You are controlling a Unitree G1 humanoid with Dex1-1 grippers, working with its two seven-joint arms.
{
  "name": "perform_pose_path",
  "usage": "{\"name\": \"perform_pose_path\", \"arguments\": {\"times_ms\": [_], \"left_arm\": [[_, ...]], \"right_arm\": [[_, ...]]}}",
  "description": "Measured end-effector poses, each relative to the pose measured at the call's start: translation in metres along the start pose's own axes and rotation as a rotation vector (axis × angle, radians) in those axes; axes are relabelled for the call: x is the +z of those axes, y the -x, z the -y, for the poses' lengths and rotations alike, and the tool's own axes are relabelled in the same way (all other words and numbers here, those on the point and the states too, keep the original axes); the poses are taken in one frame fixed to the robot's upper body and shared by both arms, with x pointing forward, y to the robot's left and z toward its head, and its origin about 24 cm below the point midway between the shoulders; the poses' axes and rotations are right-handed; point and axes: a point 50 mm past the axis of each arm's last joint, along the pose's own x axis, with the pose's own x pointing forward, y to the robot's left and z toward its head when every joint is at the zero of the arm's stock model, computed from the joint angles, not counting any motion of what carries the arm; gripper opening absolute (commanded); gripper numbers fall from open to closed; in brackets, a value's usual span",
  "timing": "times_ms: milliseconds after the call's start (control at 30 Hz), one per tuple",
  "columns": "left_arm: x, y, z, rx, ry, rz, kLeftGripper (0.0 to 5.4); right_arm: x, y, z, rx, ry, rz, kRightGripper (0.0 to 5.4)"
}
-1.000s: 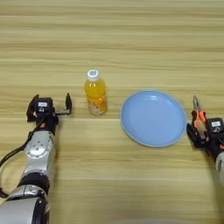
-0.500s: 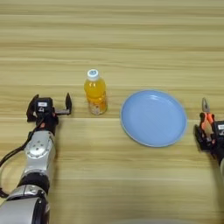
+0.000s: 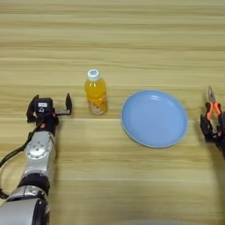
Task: Move the objects on the table
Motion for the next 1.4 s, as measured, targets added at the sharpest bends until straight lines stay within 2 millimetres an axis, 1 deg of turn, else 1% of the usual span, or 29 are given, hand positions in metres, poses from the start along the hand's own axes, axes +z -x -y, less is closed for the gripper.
{"name": "perform_pose_path", "arguments": {"times_ms": [67,133,267,433,667,867,933,1133,1267,1400], "left_arm": [[0.0,0.0,0.0,0.0,0.0,0.0,5.4],[0.001,-0.001,0.0,-0.001,0.0,0.002,5.4],[0.002,-0.002,0.001,-0.001,0.001,0.006,5.4],[0.002,-0.003,0.001,-0.002,0.002,0.005,5.4],[0.002,-0.003,0.001,-0.002,0.002,0.006,5.4],[0.002,-0.003,0.001,-0.002,0.002,0.006,5.4],[0.002,-0.003,0.001,-0.002,0.002,0.006,5.4],[0.002,-0.003,0.001,-0.002,0.002,0.006,5.4],[0.002,-0.003,0.001,-0.002,0.002,0.006,5.4],[0.002,-0.003,0.001,-0.001,0.002,0.006,5.4]], "right_arm": [[0.005,0.001,-0.003,0.009,0.008,0.015,3.47],[0.013,0.001,-0.01,0.034,0.012,0.04,3.47],[0.018,0.001,-0.023,0.08,0.011,0.053,3.47],[0.021,-0.001,-0.044,0.149,0.001,0.054,3.47],[0.023,0.0,-0.063,0.212,-0.003,0.06,3.47],[0.029,-0.001,-0.084,0.287,-0.017,0.085,3.47],[0.029,-0.001,-0.089,0.305,-0.015,0.083,3.47],[0.018,-0.003,-0.101,0.344,-0.023,0.032,3.47],[0.017,-0.005,-0.107,0.364,-0.032,0.027,3.47],[0.012,-0.005,-0.116,0.396,-0.044,0.001,3.47]]}}
